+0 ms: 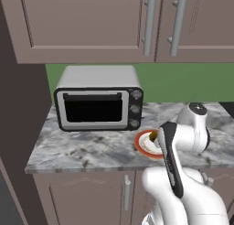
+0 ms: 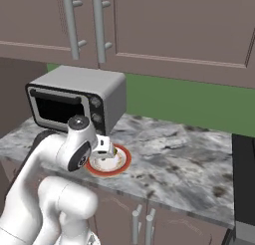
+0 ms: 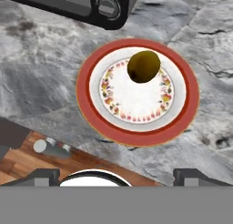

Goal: Pick lemon from the fridge and place it on the plate on the counter.

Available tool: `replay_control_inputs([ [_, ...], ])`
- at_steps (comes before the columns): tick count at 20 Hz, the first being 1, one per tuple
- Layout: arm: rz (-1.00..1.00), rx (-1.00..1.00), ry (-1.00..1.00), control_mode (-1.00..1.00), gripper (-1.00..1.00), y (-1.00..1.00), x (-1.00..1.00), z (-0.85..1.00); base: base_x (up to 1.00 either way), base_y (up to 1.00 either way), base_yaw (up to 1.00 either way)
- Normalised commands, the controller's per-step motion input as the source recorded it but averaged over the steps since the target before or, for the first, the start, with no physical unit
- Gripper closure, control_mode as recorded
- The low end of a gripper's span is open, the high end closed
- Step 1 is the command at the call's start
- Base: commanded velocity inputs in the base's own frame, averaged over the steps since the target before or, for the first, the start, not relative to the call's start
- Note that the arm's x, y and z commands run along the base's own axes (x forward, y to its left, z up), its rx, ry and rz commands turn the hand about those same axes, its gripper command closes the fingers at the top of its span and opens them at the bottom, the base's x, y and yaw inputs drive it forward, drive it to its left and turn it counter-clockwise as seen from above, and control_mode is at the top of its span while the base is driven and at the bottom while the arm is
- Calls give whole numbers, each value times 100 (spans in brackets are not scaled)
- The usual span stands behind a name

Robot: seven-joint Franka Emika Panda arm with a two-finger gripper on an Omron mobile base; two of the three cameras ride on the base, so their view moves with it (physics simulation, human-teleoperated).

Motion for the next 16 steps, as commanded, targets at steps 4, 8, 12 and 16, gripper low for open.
replay_control_inputs([
  [4,-1,-18,-22,-100,-100,40,-48,42,0,0,0],
  [8,0,-18,-20,-100,-100,33,-48,36,0,0,0],
  [12,0,-21,-21,-100,-100,32,-46,15,0,0,0],
  [16,0,-20,-25,-100,-100,29,-50,9,0,0,0],
])
